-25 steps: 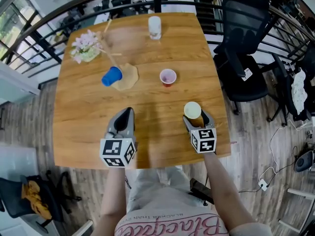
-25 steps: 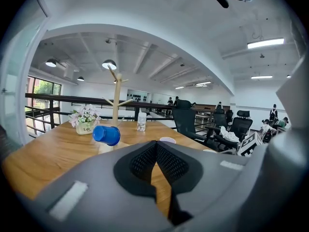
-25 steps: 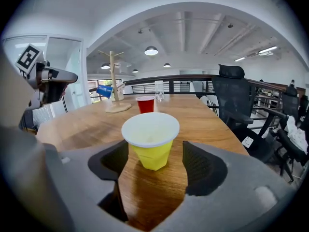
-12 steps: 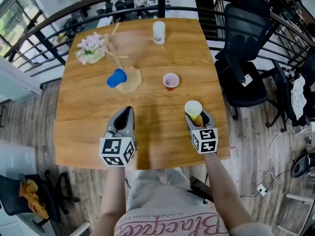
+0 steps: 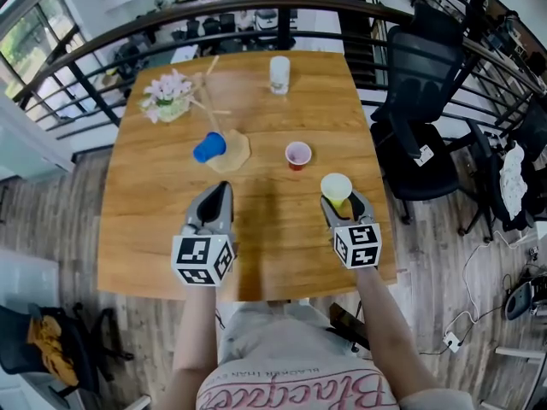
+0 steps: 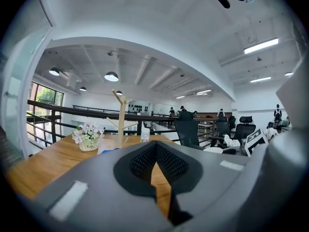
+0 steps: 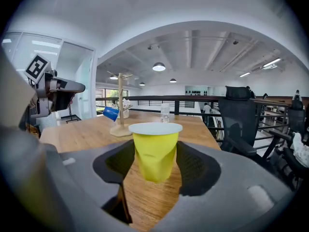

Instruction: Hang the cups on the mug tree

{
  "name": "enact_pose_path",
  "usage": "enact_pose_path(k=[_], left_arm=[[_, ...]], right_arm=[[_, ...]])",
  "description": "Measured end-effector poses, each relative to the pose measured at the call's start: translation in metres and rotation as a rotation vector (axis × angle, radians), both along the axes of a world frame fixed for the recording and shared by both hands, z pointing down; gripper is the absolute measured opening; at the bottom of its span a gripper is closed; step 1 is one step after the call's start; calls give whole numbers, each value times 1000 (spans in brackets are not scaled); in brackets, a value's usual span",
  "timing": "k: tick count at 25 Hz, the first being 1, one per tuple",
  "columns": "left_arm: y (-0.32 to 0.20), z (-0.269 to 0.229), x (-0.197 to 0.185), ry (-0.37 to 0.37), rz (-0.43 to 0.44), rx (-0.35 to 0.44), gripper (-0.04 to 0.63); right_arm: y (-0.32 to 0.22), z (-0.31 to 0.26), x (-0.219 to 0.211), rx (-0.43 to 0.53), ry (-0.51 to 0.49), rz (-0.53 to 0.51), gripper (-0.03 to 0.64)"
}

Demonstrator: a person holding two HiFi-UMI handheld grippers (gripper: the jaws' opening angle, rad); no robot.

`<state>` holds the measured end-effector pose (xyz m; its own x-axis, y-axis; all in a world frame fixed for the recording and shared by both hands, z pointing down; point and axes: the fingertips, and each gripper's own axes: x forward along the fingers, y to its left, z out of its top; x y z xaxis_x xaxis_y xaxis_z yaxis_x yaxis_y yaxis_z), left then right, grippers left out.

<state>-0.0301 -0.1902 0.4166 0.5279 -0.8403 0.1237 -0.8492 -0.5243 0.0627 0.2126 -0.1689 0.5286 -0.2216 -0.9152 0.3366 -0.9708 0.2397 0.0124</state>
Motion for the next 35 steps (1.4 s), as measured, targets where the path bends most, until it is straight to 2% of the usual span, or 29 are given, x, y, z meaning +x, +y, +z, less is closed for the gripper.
enact_pose_path(k=[7, 22, 35], left_arm=[[-5, -19, -9, 0, -5, 42, 11], [-29, -32, -71, 19, -22, 63, 11], [-51, -21, -137, 55, -81, 46, 11]], right_arm=[[-12, -21, -6, 31, 12, 2, 264], [-49, -56, -77, 80, 56, -37, 264], [-101, -75, -143, 83, 184, -117, 259]])
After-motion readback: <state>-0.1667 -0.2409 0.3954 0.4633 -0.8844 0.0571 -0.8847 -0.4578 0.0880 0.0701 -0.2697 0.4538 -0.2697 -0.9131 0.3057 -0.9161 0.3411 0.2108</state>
